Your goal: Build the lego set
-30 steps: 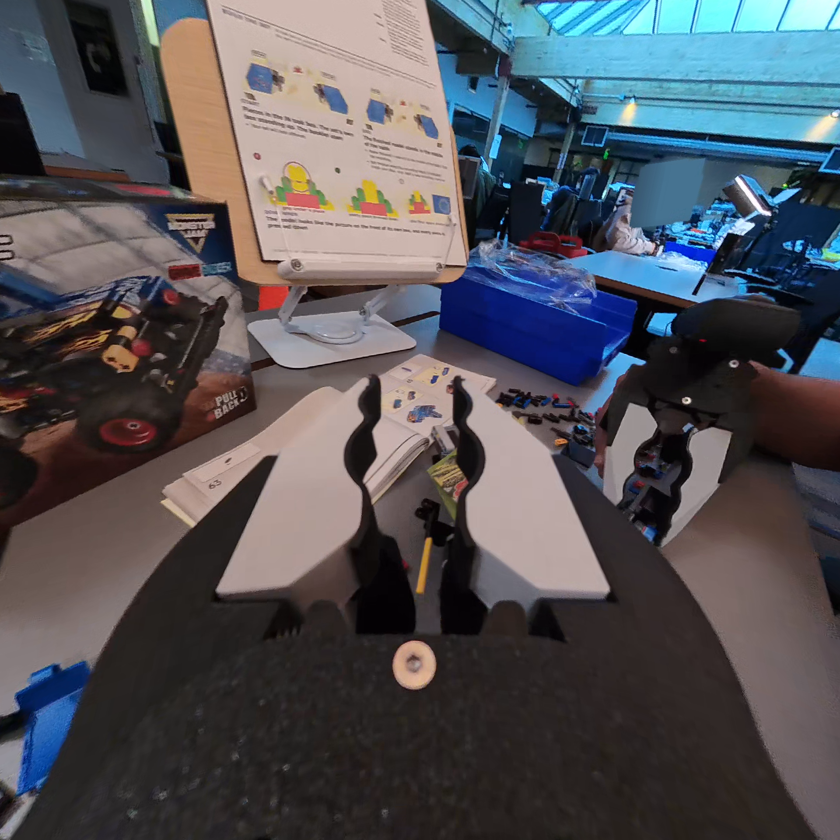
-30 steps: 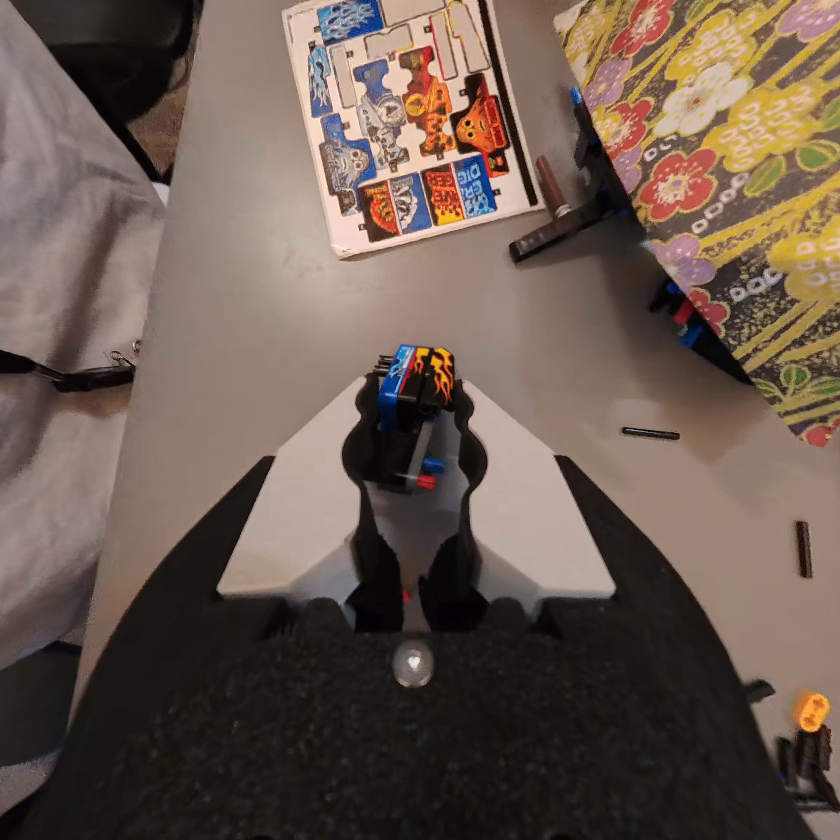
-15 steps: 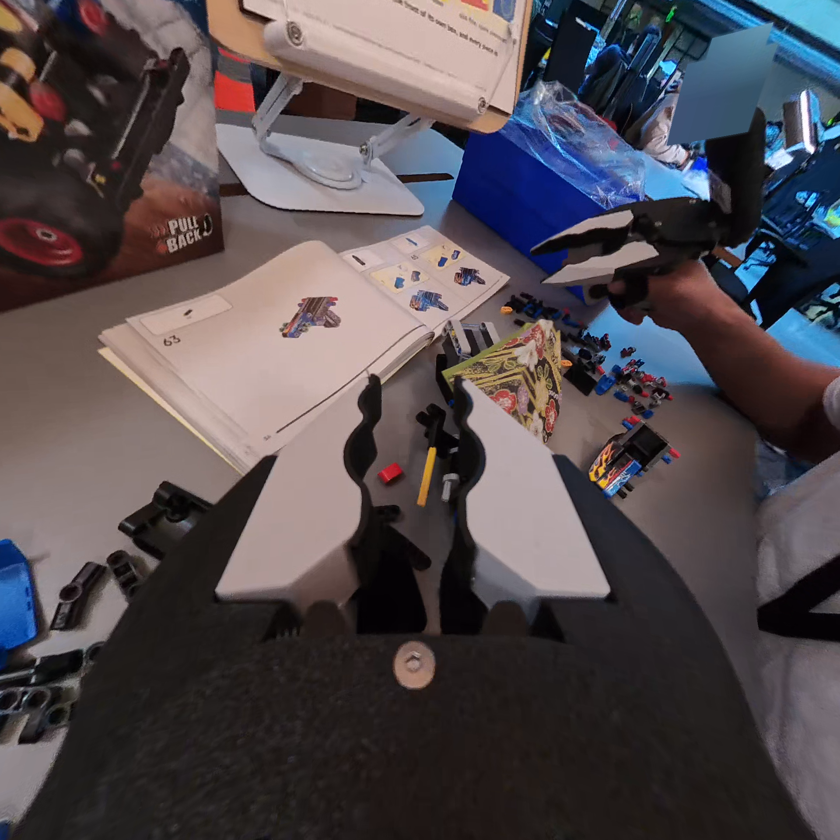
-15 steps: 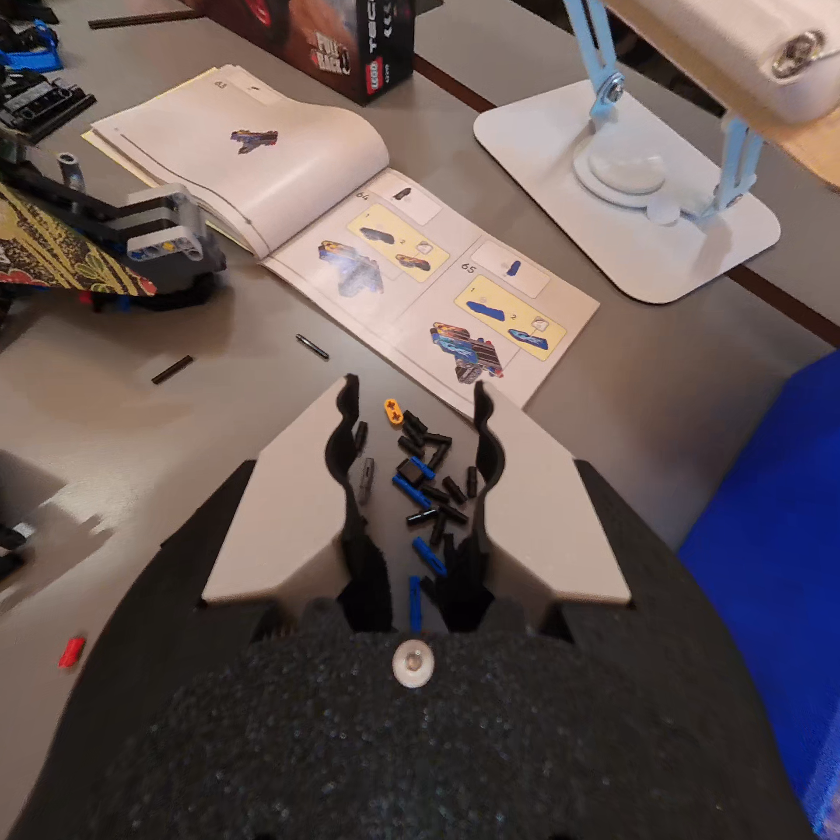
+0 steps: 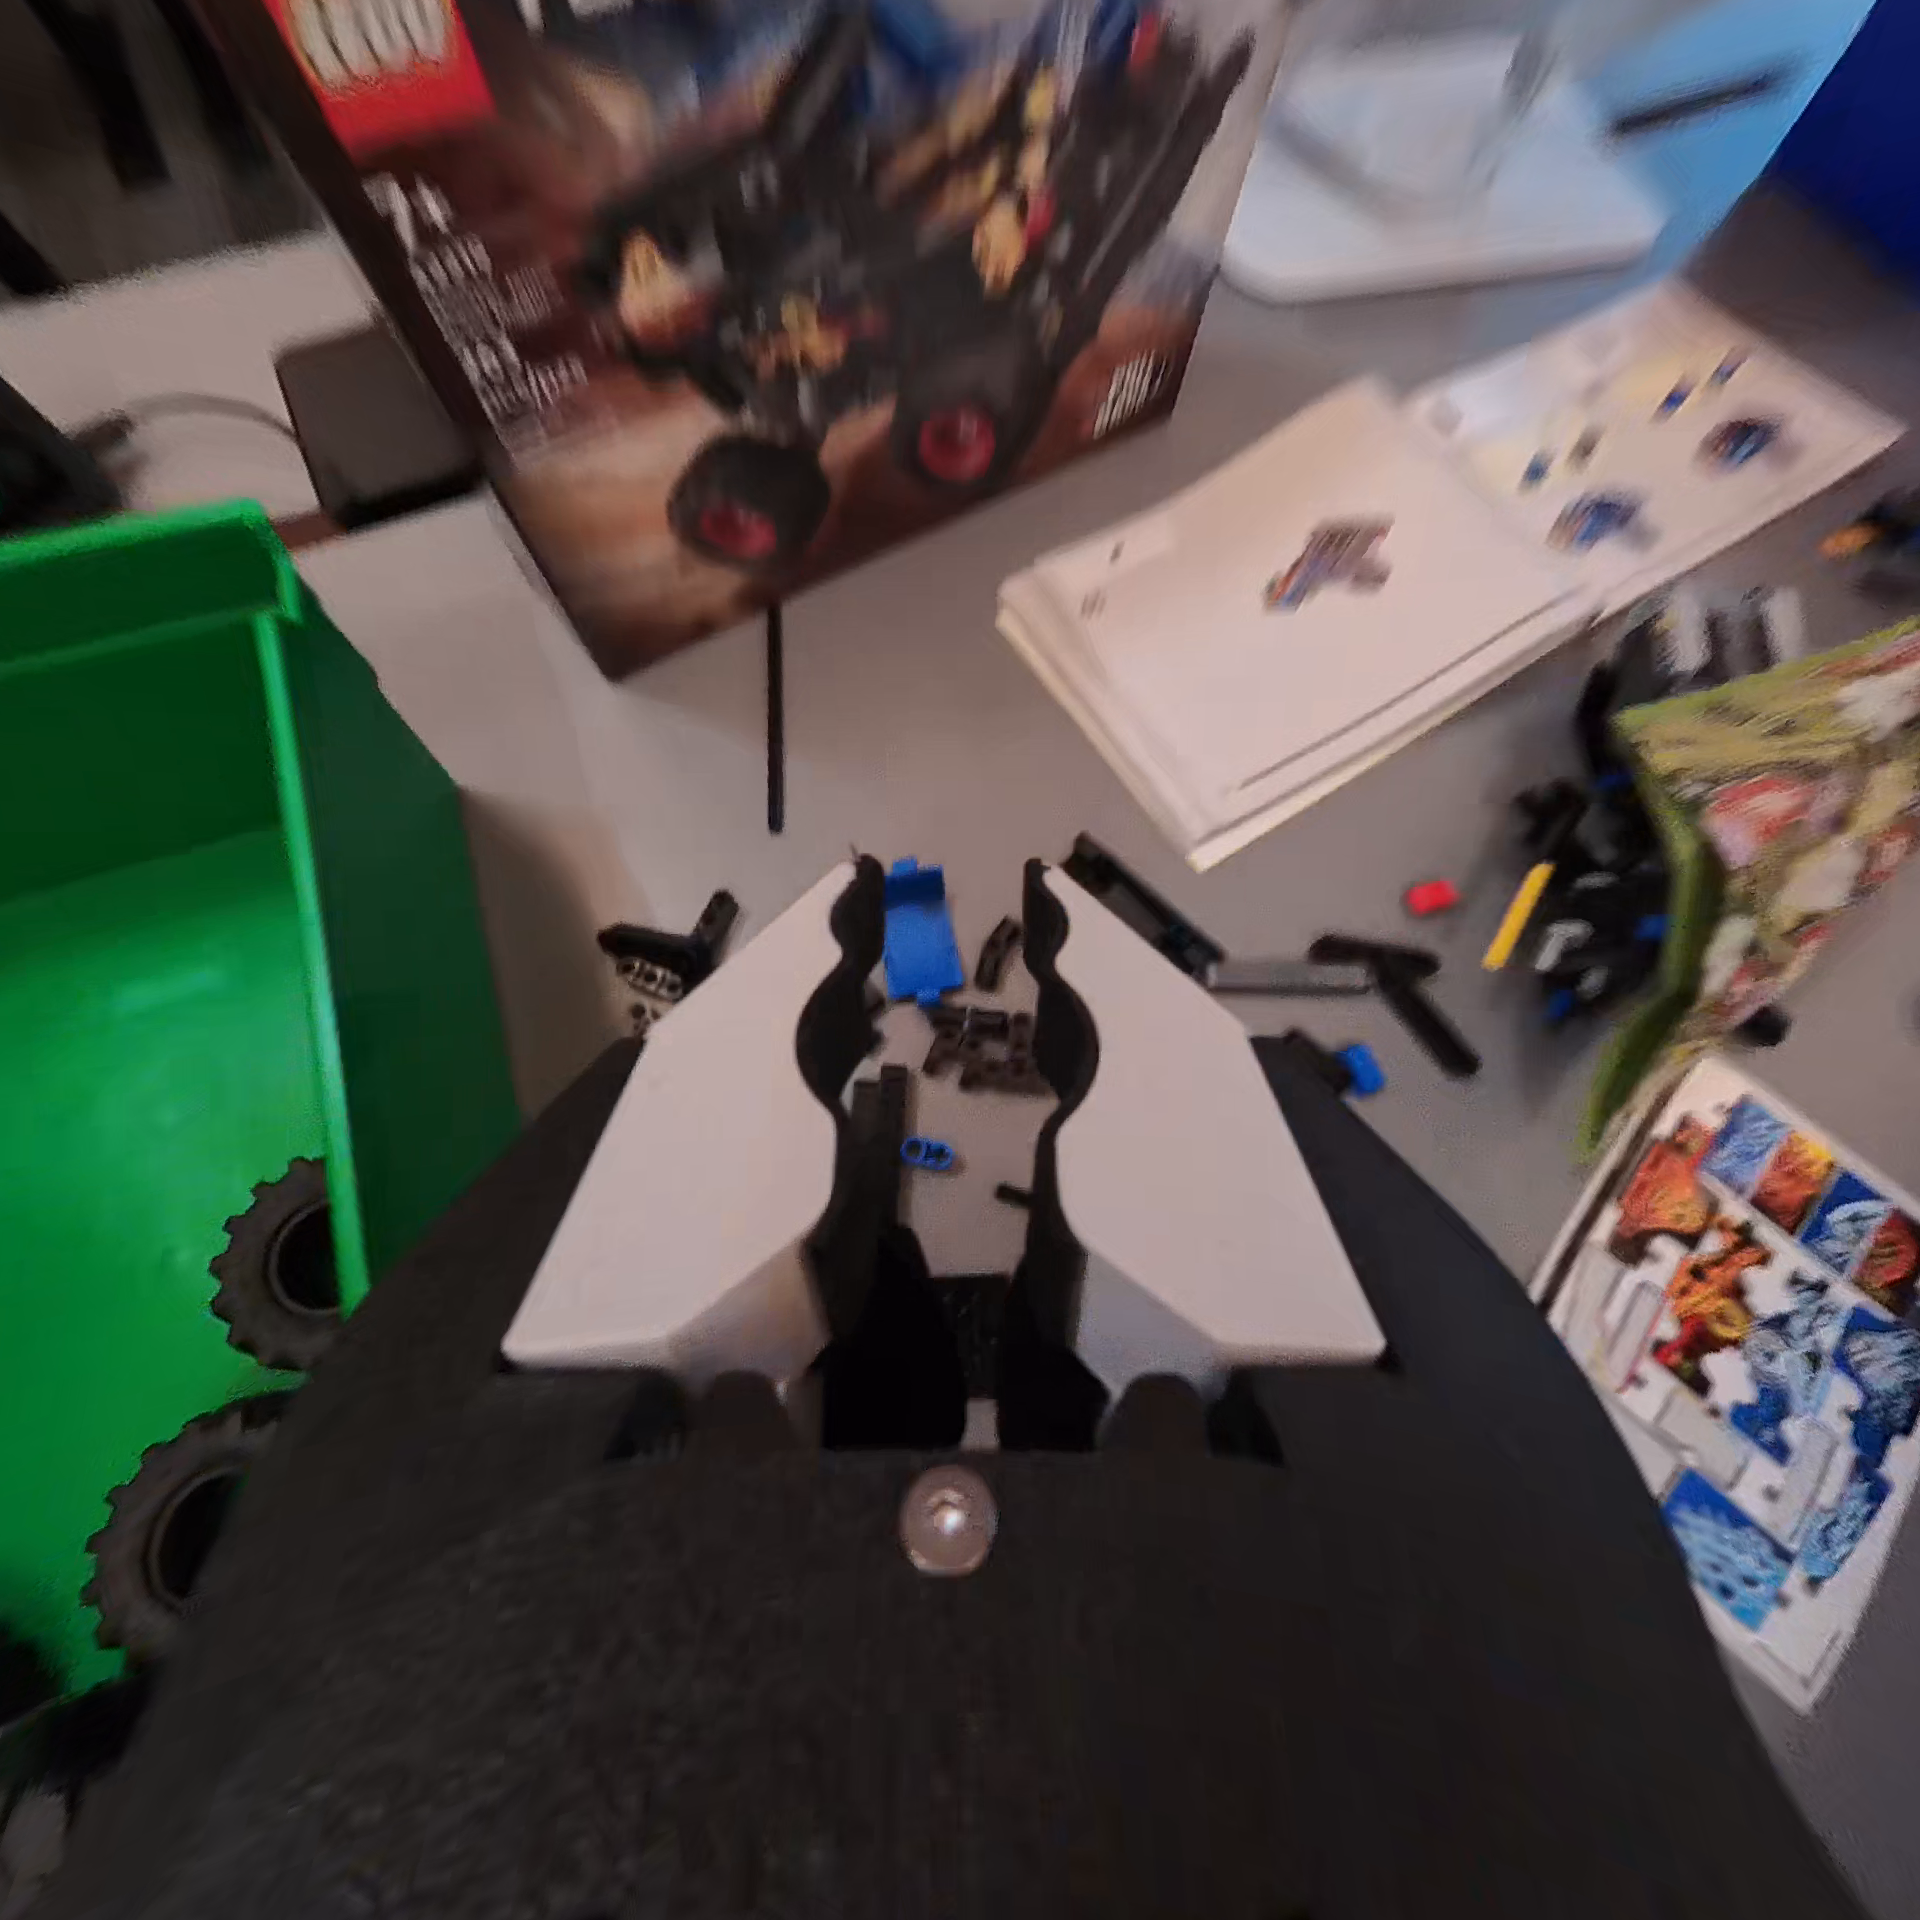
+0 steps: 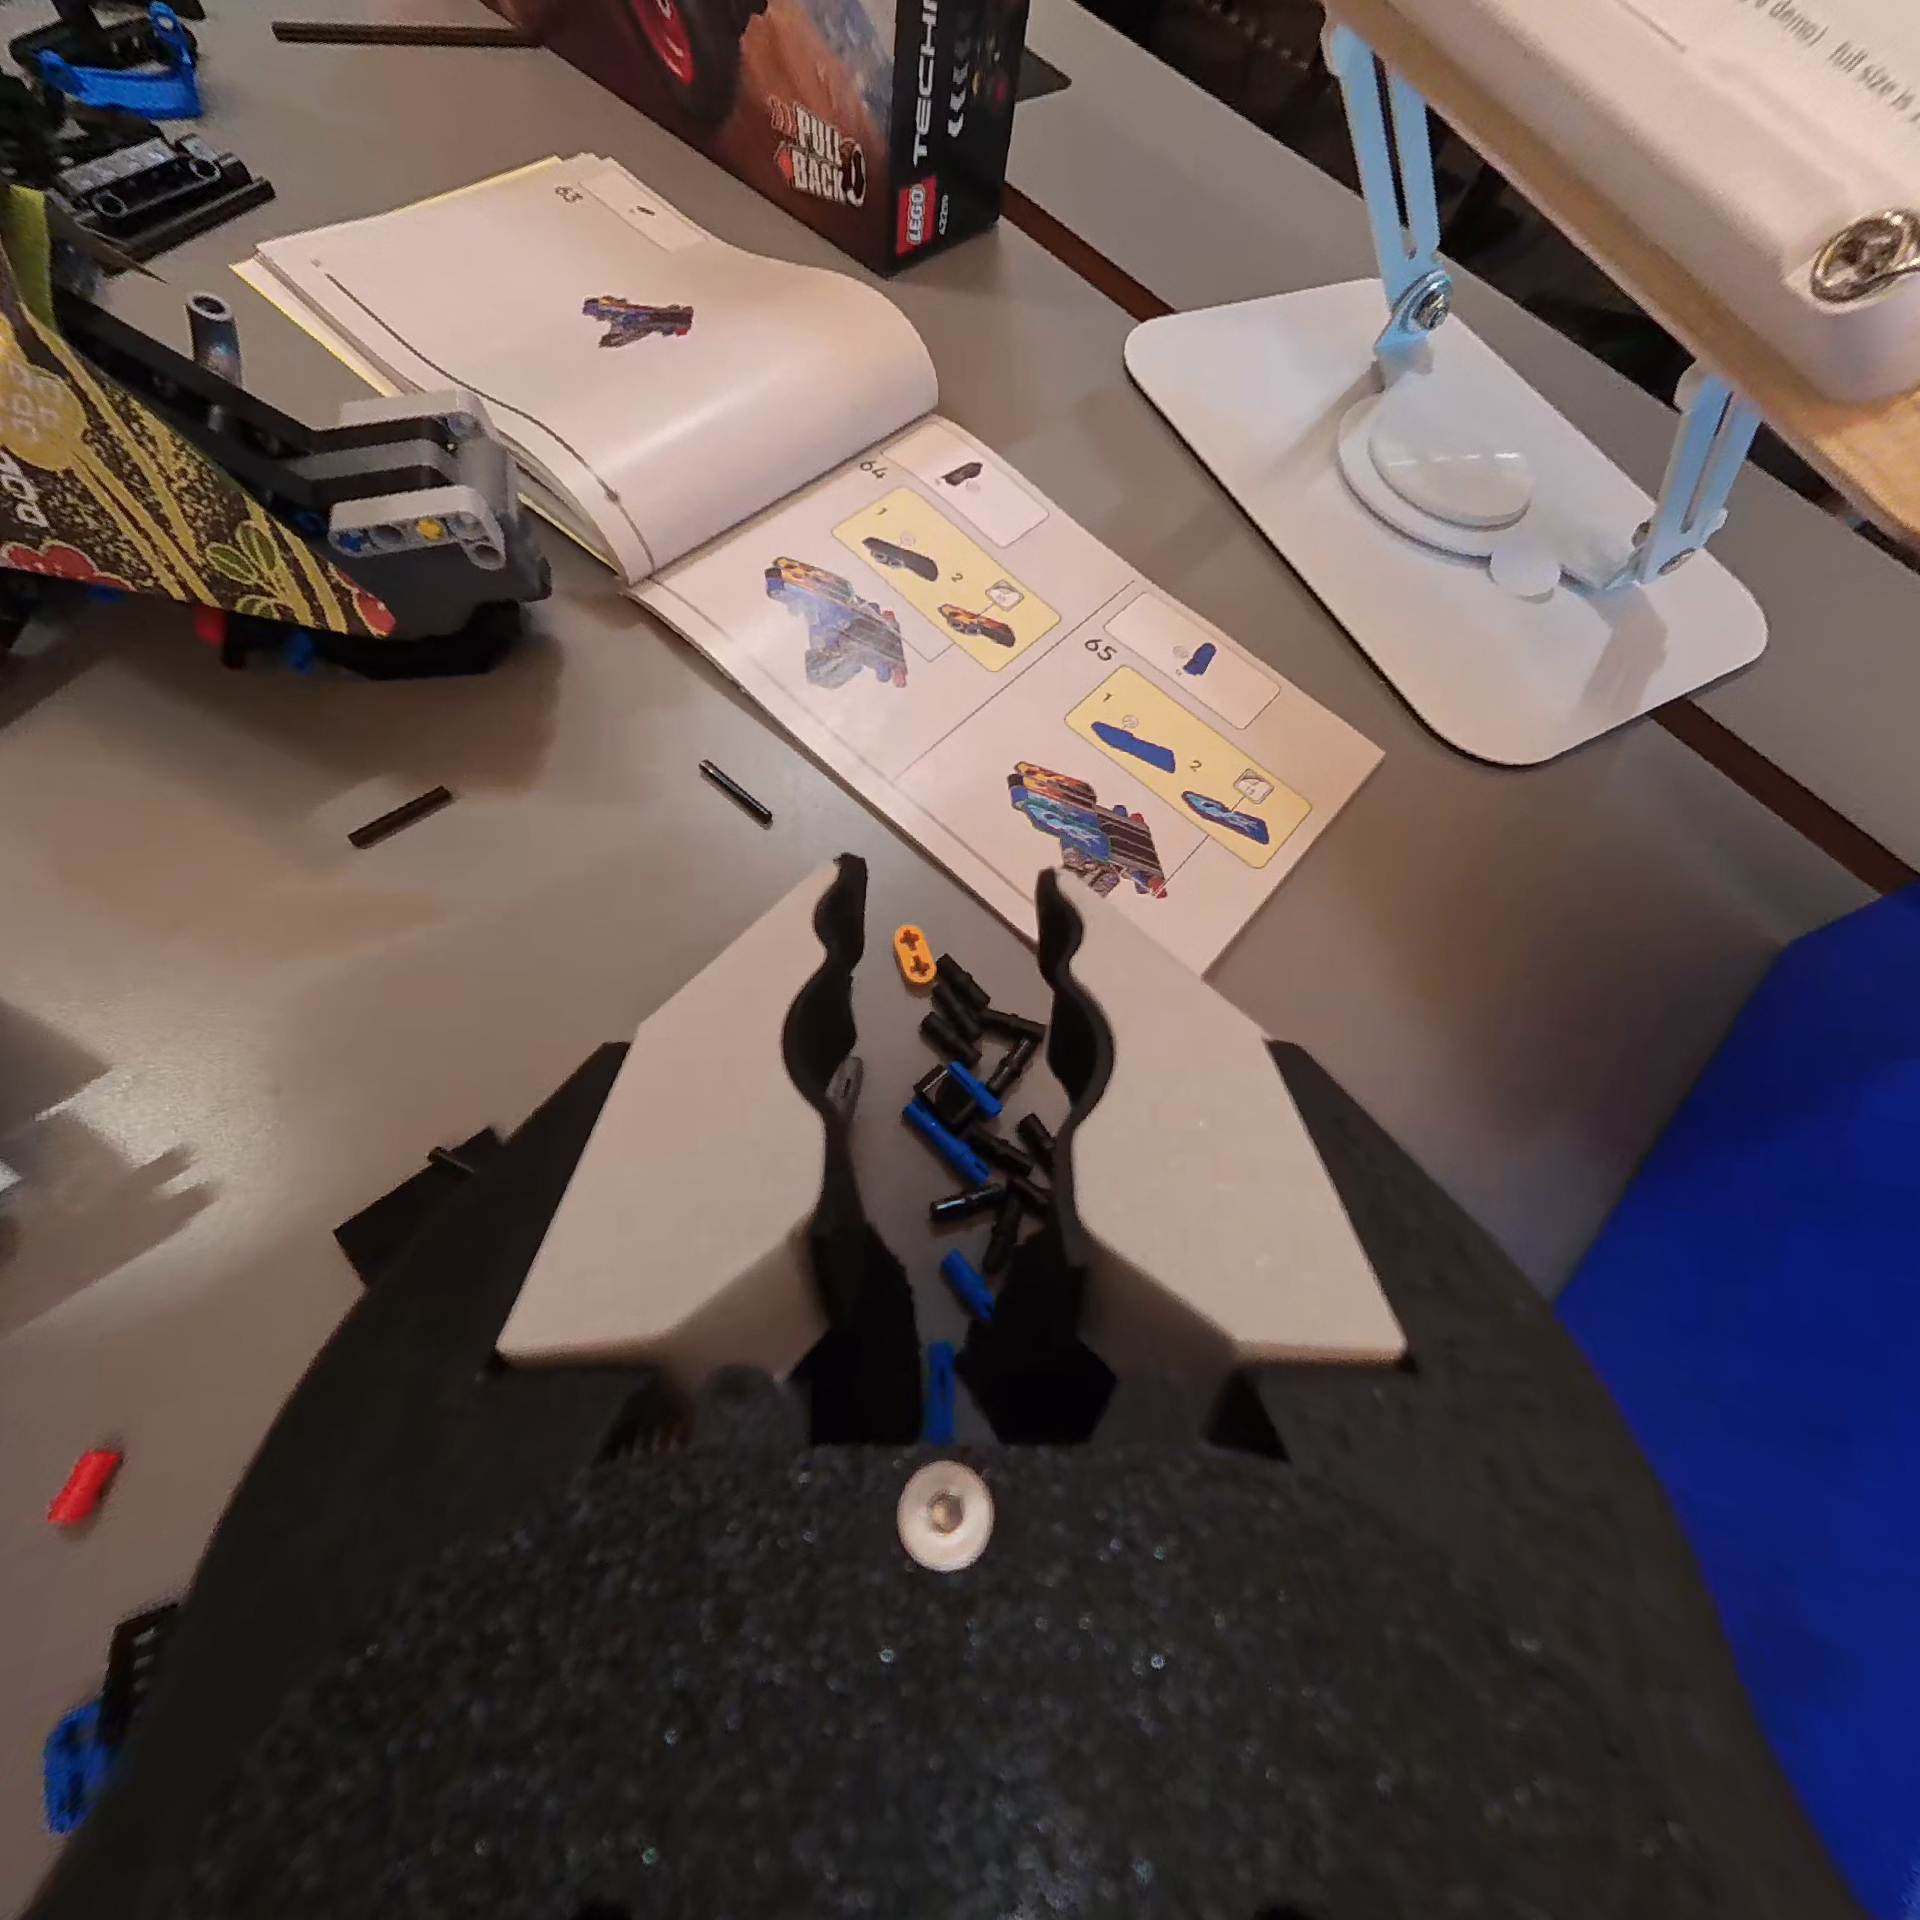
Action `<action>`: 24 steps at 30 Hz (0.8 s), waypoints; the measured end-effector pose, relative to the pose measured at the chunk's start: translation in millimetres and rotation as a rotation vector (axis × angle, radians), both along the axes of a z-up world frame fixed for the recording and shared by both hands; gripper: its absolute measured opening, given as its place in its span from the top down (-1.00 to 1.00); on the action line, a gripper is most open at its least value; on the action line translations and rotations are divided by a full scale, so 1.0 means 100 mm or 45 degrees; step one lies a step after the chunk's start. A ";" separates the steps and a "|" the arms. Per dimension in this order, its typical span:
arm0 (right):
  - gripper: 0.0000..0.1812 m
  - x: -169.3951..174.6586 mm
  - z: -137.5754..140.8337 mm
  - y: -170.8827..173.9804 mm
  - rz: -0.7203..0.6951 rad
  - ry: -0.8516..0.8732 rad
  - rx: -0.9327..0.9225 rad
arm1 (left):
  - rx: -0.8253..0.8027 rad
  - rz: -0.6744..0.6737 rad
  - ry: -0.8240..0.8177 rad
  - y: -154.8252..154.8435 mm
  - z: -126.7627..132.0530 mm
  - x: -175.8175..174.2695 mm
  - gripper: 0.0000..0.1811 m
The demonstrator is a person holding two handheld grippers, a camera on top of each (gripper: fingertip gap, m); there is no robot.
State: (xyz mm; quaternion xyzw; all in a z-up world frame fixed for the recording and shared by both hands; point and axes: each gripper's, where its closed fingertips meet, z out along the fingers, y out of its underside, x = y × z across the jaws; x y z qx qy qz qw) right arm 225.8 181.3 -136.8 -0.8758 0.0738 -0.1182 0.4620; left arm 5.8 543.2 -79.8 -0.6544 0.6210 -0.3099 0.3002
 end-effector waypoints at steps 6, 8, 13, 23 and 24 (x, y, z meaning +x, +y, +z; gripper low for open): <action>0.65 -0.08 0.05 0.02 0.027 -0.003 0.005 | 0.148 -0.046 0.404 0.11 -0.53 -0.14 0.71; 0.66 -0.08 0.05 0.02 0.030 -0.011 0.006 | 0.138 -0.075 0.486 0.07 -0.63 -0.30 0.69; 0.66 -0.10 0.01 0.03 0.040 0.028 0.007 | 0.106 -0.151 0.592 -0.13 -0.69 -0.73 0.68; 0.68 -0.13 0.01 0.03 0.052 0.025 0.000 | 0.201 -0.229 0.699 -0.46 -0.69 -1.55 0.66; 0.68 -0.13 0.01 0.03 0.053 0.025 -0.002 | 0.205 -0.209 0.711 -0.45 -0.68 -1.63 0.66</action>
